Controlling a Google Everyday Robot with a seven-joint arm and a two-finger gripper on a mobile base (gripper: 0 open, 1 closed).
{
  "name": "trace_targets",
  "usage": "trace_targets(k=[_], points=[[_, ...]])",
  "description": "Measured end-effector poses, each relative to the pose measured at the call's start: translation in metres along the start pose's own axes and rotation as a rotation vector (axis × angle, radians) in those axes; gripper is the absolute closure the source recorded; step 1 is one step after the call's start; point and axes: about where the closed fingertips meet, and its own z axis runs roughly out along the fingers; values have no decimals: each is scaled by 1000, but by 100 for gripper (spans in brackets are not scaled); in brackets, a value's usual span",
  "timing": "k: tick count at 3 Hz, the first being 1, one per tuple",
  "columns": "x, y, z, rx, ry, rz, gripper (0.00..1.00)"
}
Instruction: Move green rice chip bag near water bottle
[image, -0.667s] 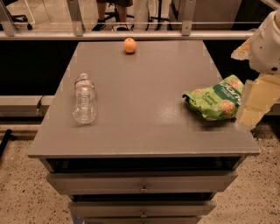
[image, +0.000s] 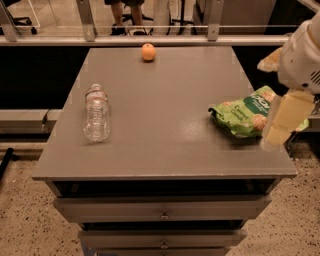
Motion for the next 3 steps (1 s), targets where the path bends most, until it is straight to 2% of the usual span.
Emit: trace_targets(k=[1, 2, 3], points=[[-9, -18, 50, 22, -73, -58, 0], [-11, -27, 72, 45, -84, -87, 0], [1, -34, 92, 75, -80, -111, 0]])
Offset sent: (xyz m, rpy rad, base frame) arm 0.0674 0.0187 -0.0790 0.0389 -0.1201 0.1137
